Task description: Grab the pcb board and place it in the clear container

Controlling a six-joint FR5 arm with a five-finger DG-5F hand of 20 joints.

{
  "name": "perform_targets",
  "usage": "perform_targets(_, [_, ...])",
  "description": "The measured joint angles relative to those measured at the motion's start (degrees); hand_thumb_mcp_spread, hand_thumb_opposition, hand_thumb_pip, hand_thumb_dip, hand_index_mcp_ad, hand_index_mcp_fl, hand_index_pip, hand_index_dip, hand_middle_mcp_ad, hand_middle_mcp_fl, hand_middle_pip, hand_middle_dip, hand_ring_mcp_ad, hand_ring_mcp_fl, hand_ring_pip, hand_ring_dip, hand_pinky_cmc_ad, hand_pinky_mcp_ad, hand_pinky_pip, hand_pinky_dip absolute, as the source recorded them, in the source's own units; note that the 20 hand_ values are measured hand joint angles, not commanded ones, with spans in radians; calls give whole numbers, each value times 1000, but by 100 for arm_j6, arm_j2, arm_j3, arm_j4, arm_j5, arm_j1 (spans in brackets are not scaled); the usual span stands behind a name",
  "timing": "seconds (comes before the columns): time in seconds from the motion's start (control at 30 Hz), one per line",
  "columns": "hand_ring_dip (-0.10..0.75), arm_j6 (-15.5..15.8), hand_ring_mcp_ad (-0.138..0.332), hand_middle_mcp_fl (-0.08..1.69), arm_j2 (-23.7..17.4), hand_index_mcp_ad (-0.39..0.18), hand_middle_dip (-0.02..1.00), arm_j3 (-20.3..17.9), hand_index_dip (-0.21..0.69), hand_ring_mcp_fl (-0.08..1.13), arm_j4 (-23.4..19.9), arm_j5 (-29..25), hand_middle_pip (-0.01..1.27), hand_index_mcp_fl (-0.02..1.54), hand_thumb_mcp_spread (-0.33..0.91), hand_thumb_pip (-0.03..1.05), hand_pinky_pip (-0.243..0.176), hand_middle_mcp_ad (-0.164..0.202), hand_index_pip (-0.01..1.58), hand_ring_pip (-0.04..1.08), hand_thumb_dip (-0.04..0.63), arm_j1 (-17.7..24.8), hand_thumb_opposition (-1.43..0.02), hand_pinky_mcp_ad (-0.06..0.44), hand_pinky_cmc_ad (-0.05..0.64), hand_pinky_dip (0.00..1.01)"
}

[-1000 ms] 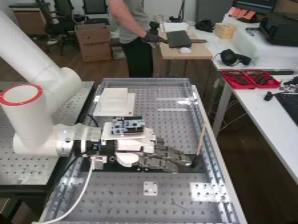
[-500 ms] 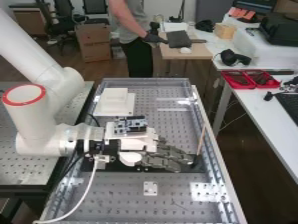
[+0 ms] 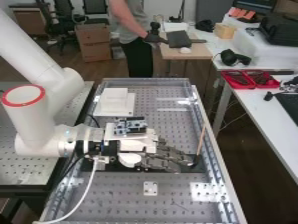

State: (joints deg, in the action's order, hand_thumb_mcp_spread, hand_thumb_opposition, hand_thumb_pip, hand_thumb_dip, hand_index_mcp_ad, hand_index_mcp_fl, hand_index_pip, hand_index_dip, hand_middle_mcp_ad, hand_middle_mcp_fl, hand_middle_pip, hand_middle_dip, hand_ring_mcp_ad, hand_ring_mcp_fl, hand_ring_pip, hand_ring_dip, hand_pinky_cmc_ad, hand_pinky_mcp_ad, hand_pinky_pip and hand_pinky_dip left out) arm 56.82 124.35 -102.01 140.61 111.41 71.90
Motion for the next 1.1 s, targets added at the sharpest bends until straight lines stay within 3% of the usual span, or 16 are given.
perform_targets(0.77, [-3, -56, 122, 236, 96, -44, 173, 76, -30, 58, 35, 34, 119, 239, 440, 805, -72, 61, 1557, 86, 269, -36, -866, 101, 328, 503])
perform_targets(1.1, [-3, -128, 124, 239, 104, -61, 173, 49, -51, 63, -58, -25, 119, 401, 431, 770, -72, 58, 1543, 87, 278, -26, -880, 101, 347, 438])
